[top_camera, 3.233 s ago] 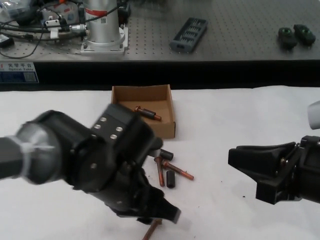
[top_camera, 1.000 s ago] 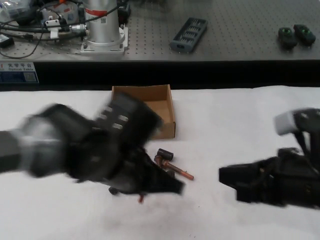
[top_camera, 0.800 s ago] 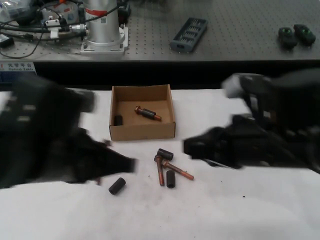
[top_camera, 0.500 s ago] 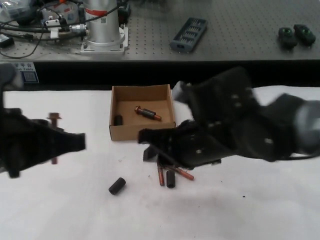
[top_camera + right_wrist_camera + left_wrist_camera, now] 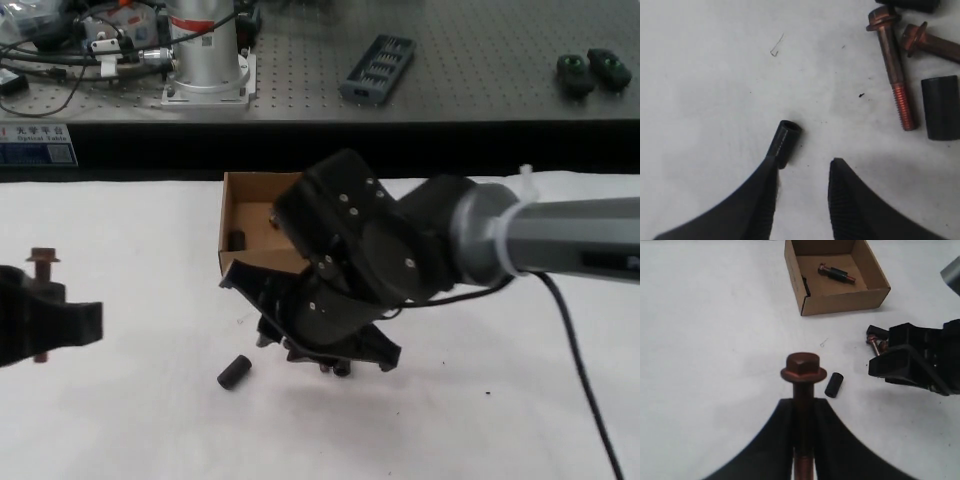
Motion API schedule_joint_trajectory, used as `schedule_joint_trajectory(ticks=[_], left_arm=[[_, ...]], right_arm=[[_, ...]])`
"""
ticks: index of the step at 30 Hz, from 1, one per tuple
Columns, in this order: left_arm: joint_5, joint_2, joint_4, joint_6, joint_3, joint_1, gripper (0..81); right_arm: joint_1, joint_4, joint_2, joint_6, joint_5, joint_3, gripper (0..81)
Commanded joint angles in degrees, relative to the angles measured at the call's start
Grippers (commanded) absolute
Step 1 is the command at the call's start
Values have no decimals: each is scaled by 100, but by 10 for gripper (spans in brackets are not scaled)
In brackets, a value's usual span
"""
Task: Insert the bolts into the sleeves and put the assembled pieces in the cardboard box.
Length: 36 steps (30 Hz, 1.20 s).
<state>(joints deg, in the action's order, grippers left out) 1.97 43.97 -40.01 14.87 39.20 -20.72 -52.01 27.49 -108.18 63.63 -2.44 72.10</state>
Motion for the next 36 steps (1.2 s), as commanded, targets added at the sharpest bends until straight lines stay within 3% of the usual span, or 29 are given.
schedule_joint_trajectory(ticks=[1,15,26,36], left_arm=[[-9,-389,-89,-219,5,140,6],[-9,-786,-419,-724,373,639,6],[-9,-800,-611,-759,440,679,6],[-9,-800,-702,-759,440,679,6]], right_arm=[[-40,187,-207,370,-72,318,271],[-298,304,-773,1930,-755,712,271],[-257,390,-1385,2087,-912,1459,271],[27,462,-1452,2131,-877,1486,271]])
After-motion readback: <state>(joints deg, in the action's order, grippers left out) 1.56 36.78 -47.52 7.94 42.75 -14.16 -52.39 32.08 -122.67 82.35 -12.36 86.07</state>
